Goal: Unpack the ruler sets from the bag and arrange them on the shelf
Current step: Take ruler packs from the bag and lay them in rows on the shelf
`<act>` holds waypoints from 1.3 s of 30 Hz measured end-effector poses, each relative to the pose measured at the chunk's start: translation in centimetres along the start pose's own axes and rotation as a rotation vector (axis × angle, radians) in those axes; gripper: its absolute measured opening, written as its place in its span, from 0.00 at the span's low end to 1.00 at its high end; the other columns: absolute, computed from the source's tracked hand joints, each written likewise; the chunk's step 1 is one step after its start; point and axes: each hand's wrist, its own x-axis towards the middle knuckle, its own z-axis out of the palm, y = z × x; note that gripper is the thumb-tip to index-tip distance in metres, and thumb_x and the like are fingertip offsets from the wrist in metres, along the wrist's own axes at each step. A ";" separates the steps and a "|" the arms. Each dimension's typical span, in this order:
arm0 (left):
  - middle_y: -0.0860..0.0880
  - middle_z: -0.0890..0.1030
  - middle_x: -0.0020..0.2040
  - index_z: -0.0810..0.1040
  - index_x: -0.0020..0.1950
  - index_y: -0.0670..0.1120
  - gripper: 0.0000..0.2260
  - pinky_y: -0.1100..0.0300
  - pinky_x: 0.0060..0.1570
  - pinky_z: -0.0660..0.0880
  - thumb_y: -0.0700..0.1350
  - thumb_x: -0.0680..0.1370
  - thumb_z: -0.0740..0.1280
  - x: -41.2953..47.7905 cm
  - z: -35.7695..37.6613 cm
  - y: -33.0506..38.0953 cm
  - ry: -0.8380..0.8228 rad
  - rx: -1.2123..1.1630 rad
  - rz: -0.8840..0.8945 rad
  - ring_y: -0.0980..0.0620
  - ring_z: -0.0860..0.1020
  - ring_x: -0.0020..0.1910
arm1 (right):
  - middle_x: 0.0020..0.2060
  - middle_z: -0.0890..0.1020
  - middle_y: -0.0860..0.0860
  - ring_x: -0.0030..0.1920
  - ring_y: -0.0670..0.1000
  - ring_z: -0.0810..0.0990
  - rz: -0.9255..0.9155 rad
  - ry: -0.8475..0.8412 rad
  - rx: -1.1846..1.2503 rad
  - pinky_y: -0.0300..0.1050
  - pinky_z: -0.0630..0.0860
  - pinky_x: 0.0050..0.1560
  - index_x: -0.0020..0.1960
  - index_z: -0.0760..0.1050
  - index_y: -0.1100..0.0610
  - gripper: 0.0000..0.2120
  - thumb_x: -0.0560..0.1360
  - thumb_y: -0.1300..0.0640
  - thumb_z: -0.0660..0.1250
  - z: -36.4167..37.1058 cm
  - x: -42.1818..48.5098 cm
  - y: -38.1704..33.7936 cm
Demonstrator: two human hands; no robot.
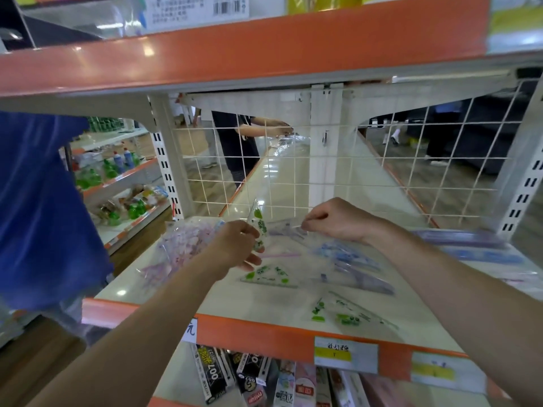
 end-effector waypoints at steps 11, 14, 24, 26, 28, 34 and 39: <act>0.44 0.84 0.42 0.76 0.47 0.43 0.02 0.60 0.32 0.70 0.41 0.77 0.67 0.7 1.0 0.3 -0.097 -0.142 0.039 0.52 0.76 0.31 | 0.40 0.85 0.51 0.38 0.45 0.81 0.047 -0.183 0.227 0.40 0.76 0.44 0.57 0.77 0.59 0.09 0.77 0.61 0.64 0.8 -0.2 0.3; 0.44 0.83 0.39 0.76 0.45 0.42 0.03 0.61 0.31 0.71 0.36 0.76 0.68 0.8 0.9 0.3 -0.095 -0.191 0.047 0.52 0.76 0.29 | 0.40 0.84 0.51 0.38 0.45 0.81 0.048 -0.114 0.213 0.39 0.75 0.40 0.62 0.75 0.59 0.15 0.76 0.61 0.66 1.2 0.2 0.1; 0.43 0.82 0.38 0.74 0.48 0.39 0.02 0.62 0.28 0.74 0.35 0.77 0.65 2.7 1.1 0.4 -0.040 -0.336 -0.023 0.52 0.75 0.28 | 0.49 0.70 0.49 0.43 0.51 0.72 -0.237 0.055 -0.588 0.41 0.63 0.34 0.65 0.67 0.56 0.24 0.73 0.52 0.70 3.5 1.2 -1.4; 0.44 0.82 0.37 0.74 0.48 0.40 0.01 0.62 0.27 0.73 0.36 0.78 0.63 3.3 1.1 0.4 -0.026 -0.246 -0.013 0.52 0.74 0.27 | 0.50 0.69 0.50 0.41 0.50 0.72 -0.238 0.046 -0.612 0.40 0.64 0.32 0.64 0.67 0.57 0.23 0.73 0.54 0.70 3.6 2.1 -1.0; 0.45 0.81 0.36 0.73 0.47 0.42 0.04 0.63 0.28 0.71 0.37 0.79 0.60 4.0 0.9 0.2 0.005 -0.096 0.010 0.51 0.73 0.28 | 0.56 0.68 0.53 0.45 0.53 0.75 -0.191 0.015 -0.635 0.45 0.73 0.41 0.65 0.68 0.58 0.24 0.72 0.55 0.70 3.2 3.4 -0.6; 0.41 0.78 0.42 0.73 0.45 0.42 0.07 0.71 0.16 0.65 0.36 0.79 0.57 5.6 -0.5 -0.5 0.110 0.149 0.068 0.52 0.72 0.28 | 0.62 0.67 0.56 0.55 0.56 0.75 -0.074 -0.121 -0.710 0.47 0.74 0.52 0.69 0.67 0.60 0.28 0.72 0.54 0.72 2.7 7.8 0.3; 0.44 0.78 0.41 0.72 0.41 0.45 0.09 0.71 0.16 0.65 0.36 0.79 0.57 6.7 -1.1 -1.1 0.133 0.205 0.062 0.52 0.72 0.28 | 0.64 0.67 0.57 0.60 0.58 0.74 -0.041 -0.212 -0.738 0.51 0.74 0.58 0.70 0.66 0.60 0.27 0.74 0.54 0.67 3.8 10.6 -0.1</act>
